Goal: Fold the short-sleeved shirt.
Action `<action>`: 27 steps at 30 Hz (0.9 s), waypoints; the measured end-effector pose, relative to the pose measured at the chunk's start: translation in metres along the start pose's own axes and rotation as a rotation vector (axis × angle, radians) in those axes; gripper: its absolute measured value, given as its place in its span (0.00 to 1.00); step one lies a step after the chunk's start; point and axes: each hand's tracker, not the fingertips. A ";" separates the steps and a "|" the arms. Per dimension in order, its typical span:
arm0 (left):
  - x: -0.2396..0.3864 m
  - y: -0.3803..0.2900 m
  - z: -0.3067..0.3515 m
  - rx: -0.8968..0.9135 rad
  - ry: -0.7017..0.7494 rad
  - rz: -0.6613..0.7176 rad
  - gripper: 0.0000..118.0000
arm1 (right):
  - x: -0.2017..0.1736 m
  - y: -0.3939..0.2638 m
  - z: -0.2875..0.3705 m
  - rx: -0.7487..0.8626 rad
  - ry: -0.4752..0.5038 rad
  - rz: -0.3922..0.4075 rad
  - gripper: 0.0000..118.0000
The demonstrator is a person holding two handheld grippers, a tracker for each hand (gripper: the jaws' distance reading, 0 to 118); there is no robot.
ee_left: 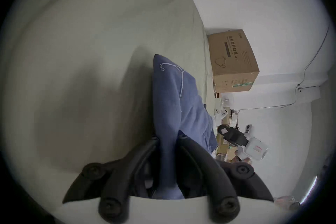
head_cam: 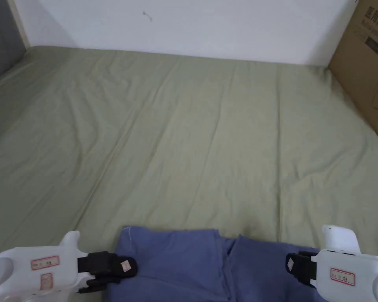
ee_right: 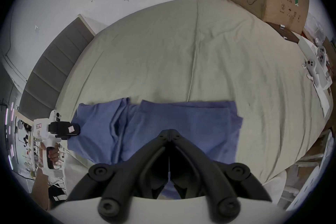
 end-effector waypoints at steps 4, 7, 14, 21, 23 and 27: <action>-0.009 0.011 0.044 0.033 0.057 -0.019 0.09 | 0.000 0.000 -0.002 -0.002 -0.006 0.001 0.00; -0.013 0.018 0.086 0.048 0.117 -0.060 0.09 | -0.001 0.000 -0.003 -0.003 -0.007 -0.002 0.00; -0.018 0.034 0.160 0.142 0.258 -0.056 0.09 | 0.000 -0.006 -0.009 -0.011 -0.012 -0.018 0.00; 0.051 0.028 0.151 0.198 0.267 -0.155 0.09 | 0.000 -0.012 -0.011 -0.017 0.000 -0.025 0.00; 0.083 0.022 0.141 0.208 0.265 -0.177 0.09 | 0.003 -0.013 -0.009 -0.014 0.007 -0.028 0.00; 0.149 0.008 0.106 0.172 0.264 -0.340 0.09 | 0.011 -0.013 -0.003 0.002 0.015 -0.042 0.00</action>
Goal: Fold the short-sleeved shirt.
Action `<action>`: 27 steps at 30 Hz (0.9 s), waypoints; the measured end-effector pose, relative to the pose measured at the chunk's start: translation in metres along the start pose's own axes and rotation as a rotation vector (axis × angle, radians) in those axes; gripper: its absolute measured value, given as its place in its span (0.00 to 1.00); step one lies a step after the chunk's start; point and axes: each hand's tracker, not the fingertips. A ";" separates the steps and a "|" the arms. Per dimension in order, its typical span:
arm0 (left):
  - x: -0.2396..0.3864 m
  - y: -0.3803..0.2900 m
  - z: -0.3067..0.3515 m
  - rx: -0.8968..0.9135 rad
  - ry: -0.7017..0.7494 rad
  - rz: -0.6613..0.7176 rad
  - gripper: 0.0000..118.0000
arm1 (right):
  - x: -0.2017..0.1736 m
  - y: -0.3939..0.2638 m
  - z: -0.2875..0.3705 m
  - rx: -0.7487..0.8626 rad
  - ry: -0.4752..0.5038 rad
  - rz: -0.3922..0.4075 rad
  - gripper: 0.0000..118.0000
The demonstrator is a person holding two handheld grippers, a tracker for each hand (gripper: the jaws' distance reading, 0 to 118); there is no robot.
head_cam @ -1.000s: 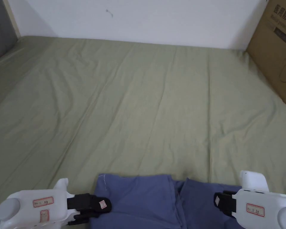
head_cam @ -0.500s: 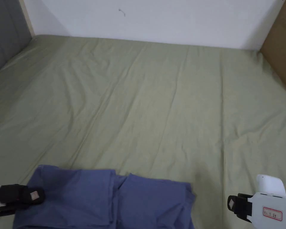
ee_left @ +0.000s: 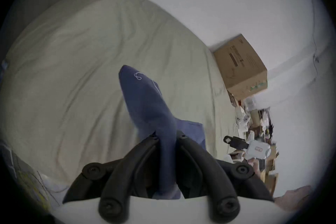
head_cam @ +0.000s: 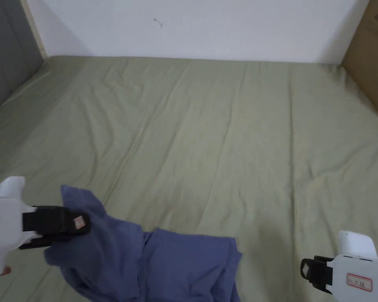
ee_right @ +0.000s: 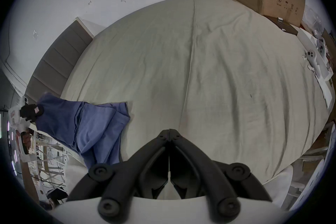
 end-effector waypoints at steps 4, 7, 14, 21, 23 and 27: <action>0.055 -0.008 -0.042 -0.088 -0.001 -0.107 0.09 | 0.010 -0.001 0.008 0.017 0.003 -0.015 0.00; 0.078 -0.025 -0.089 -0.173 -0.044 -0.175 0.09 | 0.021 -0.003 0.012 0.031 0.004 -0.039 0.00; 0.097 -0.071 -0.170 -0.395 -0.033 -0.240 0.10 | 0.041 -0.007 0.016 0.034 -0.013 -0.084 0.00; 0.099 -0.070 -0.167 -0.382 -0.135 -0.185 0.92 | 0.044 -0.012 0.010 0.019 -0.014 -0.109 0.00; 0.094 -0.061 -0.157 -0.334 -0.143 -0.134 0.92 | 0.042 -0.012 0.008 0.014 -0.007 -0.107 0.00; 0.071 -0.047 -0.133 -0.241 -0.148 -0.041 0.90 | 0.039 -0.012 0.006 0.010 0.001 -0.095 0.00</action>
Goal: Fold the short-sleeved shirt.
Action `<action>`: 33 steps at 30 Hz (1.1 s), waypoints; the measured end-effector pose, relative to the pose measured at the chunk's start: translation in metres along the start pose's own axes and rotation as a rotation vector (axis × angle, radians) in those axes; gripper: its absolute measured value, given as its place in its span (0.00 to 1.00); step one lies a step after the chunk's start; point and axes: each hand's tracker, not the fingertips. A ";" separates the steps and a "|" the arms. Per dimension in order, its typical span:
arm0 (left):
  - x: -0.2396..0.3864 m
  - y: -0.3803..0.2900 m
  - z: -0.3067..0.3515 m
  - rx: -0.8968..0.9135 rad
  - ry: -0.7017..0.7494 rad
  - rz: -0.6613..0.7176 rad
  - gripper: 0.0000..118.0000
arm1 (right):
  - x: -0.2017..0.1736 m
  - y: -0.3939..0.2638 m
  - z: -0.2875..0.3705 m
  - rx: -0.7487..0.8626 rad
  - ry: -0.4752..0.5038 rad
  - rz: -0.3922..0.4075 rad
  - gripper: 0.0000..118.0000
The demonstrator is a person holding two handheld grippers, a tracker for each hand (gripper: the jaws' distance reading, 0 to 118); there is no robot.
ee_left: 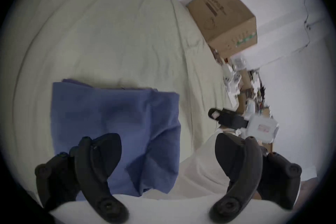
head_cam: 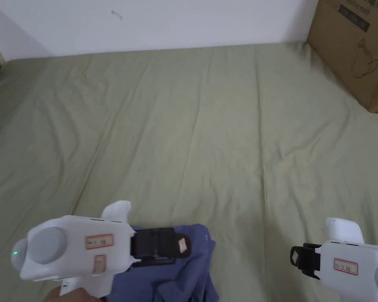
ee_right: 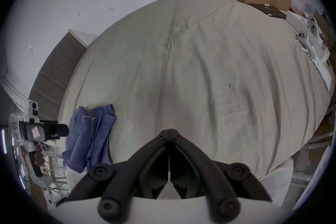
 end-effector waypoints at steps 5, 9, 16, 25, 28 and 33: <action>-0.033 -0.013 0.009 0.072 0.122 0.068 0.03 | -0.003 0.001 -0.002 -0.002 0.009 0.008 0.00; -0.043 -0.034 -0.017 -0.026 0.055 0.074 0.03 | -0.005 0.001 -0.003 -0.005 0.016 0.011 0.00; -0.016 -0.055 -0.054 -0.110 -0.006 0.033 0.03 | 0.000 -0.001 -0.002 -0.002 0.015 -0.006 0.00; 0.007 -0.053 -0.084 -0.140 -0.009 -0.011 0.03 | 0.007 -0.003 -0.001 -0.003 0.013 -0.021 0.00; 0.022 -0.059 -0.090 -0.192 -0.021 -0.069 0.03 | 0.008 -0.004 -0.001 -0.005 0.013 -0.024 0.00; 0.020 -0.077 -0.102 -0.263 0.006 -0.126 0.03 | 0.012 -0.003 -0.001 -0.001 0.013 -0.033 0.00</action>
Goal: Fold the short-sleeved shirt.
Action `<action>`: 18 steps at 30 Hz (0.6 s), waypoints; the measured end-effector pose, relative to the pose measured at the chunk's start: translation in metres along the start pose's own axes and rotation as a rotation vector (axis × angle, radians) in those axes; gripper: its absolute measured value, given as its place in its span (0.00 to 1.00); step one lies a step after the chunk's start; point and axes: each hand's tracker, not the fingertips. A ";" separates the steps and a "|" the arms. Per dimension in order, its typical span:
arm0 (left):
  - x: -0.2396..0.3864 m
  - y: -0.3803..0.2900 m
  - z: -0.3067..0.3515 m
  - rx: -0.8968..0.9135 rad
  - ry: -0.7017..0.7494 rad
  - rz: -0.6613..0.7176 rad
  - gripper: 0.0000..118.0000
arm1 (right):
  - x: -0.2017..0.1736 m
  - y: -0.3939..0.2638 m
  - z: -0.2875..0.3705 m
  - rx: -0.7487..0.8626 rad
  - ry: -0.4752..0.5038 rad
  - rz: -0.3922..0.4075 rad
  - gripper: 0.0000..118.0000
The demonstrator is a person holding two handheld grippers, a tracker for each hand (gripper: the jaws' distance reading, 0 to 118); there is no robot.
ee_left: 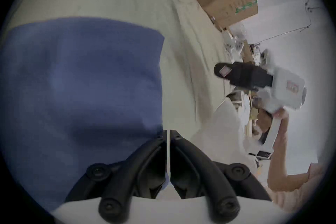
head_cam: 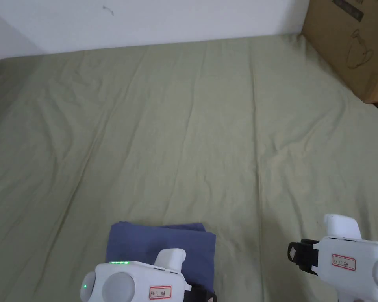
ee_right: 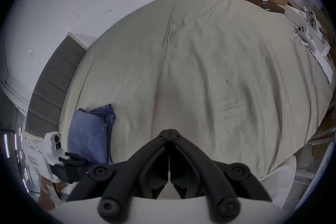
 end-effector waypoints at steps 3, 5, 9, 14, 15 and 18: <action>-0.006 -0.005 -0.005 0.009 -0.023 0.042 0.02 | 0.001 0.000 0.000 0.002 -0.001 -0.005 0.00; -0.005 -0.006 -0.009 0.007 -0.034 0.038 0.02 | 0.000 0.000 0.001 0.002 0.000 -0.003 0.00; 0.002 -0.008 -0.021 -0.033 -0.020 -0.017 0.02 | -0.003 0.001 0.003 0.005 0.000 0.004 0.00; 0.002 0.002 0.005 0.051 -0.060 0.000 0.02 | -0.010 0.005 0.009 0.020 0.010 0.021 0.00; 0.001 0.004 0.018 0.090 -0.065 0.007 0.02 | -0.012 0.006 0.010 0.022 0.011 0.028 0.00; -0.012 0.009 0.065 0.218 -0.117 0.037 0.02 | -0.019 0.011 0.013 0.032 0.011 0.047 0.00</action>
